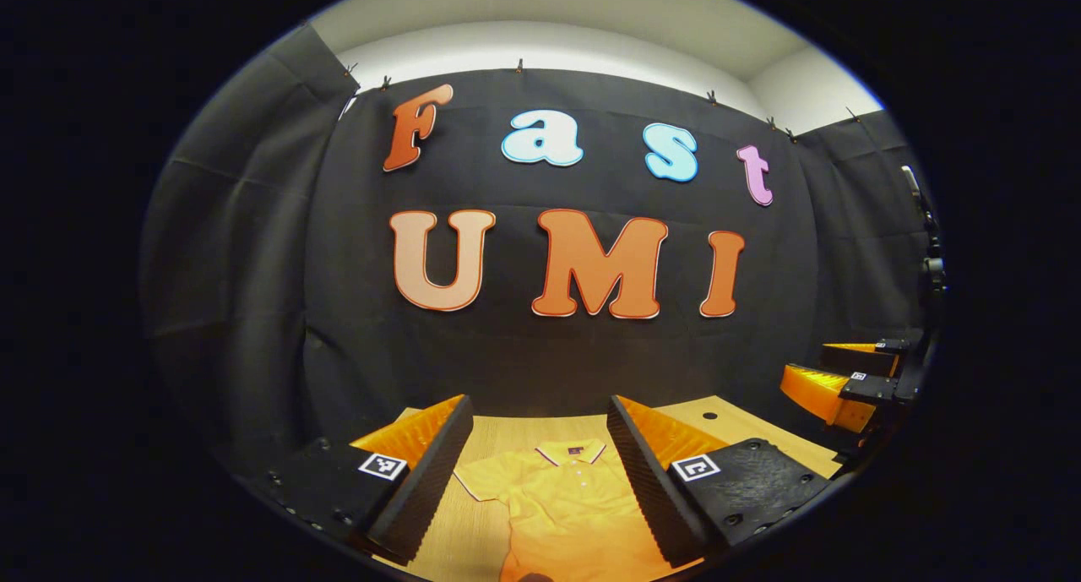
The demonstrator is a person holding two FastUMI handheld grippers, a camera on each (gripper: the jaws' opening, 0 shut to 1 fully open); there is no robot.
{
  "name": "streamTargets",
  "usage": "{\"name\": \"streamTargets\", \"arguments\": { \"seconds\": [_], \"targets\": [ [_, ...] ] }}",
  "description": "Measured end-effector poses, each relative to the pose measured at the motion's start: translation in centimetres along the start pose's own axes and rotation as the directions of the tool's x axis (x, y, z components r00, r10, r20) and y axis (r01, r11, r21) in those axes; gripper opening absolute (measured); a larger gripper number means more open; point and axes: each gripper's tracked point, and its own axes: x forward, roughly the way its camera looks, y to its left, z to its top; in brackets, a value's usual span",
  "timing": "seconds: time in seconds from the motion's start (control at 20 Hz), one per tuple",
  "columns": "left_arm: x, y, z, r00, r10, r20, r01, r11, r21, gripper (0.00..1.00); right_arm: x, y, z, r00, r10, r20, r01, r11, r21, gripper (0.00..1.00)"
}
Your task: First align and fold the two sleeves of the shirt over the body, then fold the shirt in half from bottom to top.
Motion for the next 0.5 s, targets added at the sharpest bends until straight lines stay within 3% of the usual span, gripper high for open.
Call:
{"name": "streamTargets", "arguments": {
  "seconds": [0.25, 0.5],
  "targets": [
    [0.5, 1.4, -0.6, 1.000, -0.017, 0.019, 0.017, 1.000, 0.016, 0.98, 2.2, -2.0, -2.2, 0.994, -0.070, -0.085, 0.072, 0.997, 0.018, 0.98],
    [0.6, 1.5, -1.4, 1.000, 0.016, 0.027, -0.017, 0.999, 0.046, 0.98, 6.7, -3.1, -5.3, 0.986, -0.054, -0.159, 0.056, 0.998, 0.009, 0.98]
  ]
}}
